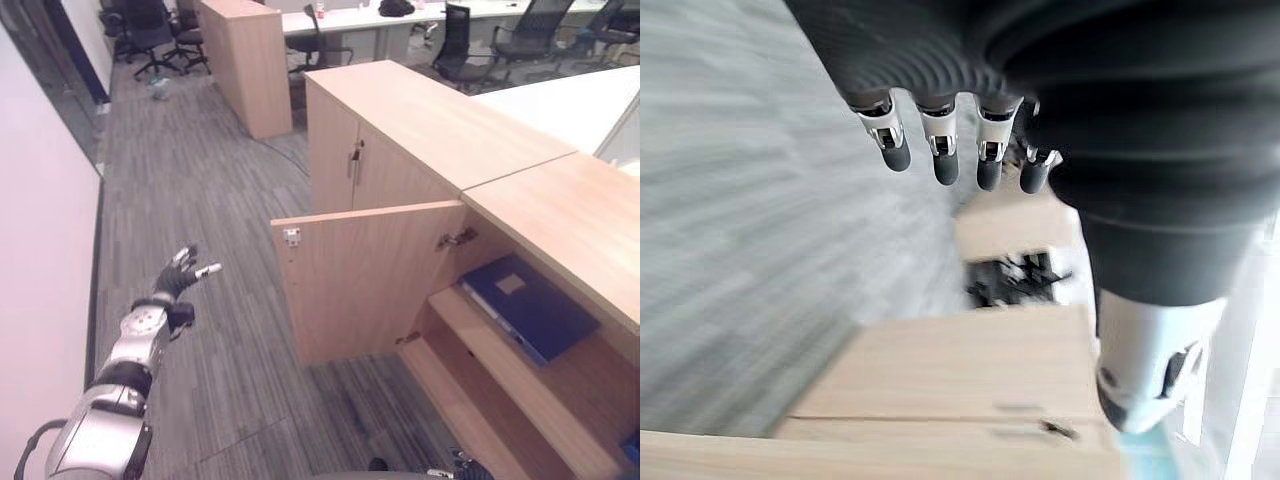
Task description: Put the empty folder in the office cabinet
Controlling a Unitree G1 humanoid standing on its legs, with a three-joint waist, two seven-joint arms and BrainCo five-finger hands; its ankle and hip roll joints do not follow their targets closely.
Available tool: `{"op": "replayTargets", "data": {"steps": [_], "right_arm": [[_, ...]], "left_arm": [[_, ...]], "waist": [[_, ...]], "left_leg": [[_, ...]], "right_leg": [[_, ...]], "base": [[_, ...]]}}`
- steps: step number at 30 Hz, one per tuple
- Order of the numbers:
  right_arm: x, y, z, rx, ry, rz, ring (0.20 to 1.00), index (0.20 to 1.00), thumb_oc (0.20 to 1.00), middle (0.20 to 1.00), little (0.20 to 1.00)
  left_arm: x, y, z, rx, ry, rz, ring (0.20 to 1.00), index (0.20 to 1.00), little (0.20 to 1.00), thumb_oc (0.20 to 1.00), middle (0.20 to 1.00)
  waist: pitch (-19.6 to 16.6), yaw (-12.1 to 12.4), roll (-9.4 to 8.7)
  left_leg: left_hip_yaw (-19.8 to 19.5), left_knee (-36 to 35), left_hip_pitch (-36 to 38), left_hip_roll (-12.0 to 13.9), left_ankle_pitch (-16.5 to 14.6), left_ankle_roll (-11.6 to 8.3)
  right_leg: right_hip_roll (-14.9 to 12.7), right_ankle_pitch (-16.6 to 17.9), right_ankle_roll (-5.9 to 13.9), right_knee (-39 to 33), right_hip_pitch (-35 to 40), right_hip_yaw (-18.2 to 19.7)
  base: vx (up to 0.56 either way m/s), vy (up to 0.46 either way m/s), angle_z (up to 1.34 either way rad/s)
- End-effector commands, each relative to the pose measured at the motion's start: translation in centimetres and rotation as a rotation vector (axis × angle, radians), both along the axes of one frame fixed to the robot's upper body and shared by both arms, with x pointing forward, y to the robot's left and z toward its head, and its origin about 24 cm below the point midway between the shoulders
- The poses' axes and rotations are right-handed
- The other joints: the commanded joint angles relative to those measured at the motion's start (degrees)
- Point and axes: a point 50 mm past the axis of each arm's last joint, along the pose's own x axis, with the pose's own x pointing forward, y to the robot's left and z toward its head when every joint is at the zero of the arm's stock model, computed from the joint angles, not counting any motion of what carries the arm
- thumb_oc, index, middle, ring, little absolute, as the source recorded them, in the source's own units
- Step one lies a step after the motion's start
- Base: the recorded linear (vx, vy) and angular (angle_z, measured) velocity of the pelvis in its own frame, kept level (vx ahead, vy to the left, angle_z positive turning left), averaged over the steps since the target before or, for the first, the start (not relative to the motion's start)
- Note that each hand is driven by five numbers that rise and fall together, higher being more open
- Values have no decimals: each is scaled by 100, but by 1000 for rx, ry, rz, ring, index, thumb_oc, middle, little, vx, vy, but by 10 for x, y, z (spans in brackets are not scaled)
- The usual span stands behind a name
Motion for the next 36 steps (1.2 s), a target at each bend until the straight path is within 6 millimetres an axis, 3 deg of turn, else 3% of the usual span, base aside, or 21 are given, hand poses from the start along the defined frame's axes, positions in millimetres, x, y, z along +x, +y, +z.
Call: {"op": "replayTargets", "data": {"steps": [1, 4, 11, 26, 36], "right_arm": [[11, -3, 2, -10, -5, 61, 1000, 1000, 1000, 1000, 1000], [10, -2, 1, -6, 6, 69, 1000, 1000, 1000, 1000, 1000], [10, -1, 1, -5, 10, 76, 1000, 1000, 1000, 1000, 1000], [9, 8, -1, 3, 23, 131, 1000, 1000, 1000, 1000, 1000], [6, 12, -2, 11, 28, 167, 1000, 1000, 1000, 1000, 1000]], "left_arm": [[18, 14, 44, 14, -141, 26, 1000, 1000, 1000, 1000, 1000], [29, 4, 58, 31, -170, -16, 1000, 1000, 1000, 1000, 1000], [41, -21, 62, 28, -185, -97, 1000, 1000, 1000, 1000, 1000], [56, -70, 56, 41, -158, -249, 1000, 1000, 1000, 1000, 1000], [56, -107, 56, 96, -170, -419, 1000, 1000, 1000, 1000, 1000]], "waist": [[154, -47, -42], [157, -136, -65], [181, -257, -144], [232, -419, -514], [236, -371, -574]], "left_leg": [[352, 72, 116, 21, -300, -237], [468, 72, 117, 26, -306, -231], [587, 72, 112, 26, -319, -212], [855, 72, 25, 91, -351, -162], [786, 72, -31, 68, -361, -160]], "right_leg": [[-563, -316, 842, 138, 484, 73], [-574, -267, 879, 148, 422, 170], [-579, -185, 924, 169, 308, 280], [-570, 15, 1033, 165, 43, 496], [-619, 45, 1037, 130, 30, 406]], "base": [[-6, 20, -23], [-8, 28, -14], [-11, 20, -16], [-11, 1, -9], [-2, 0, 0]]}}
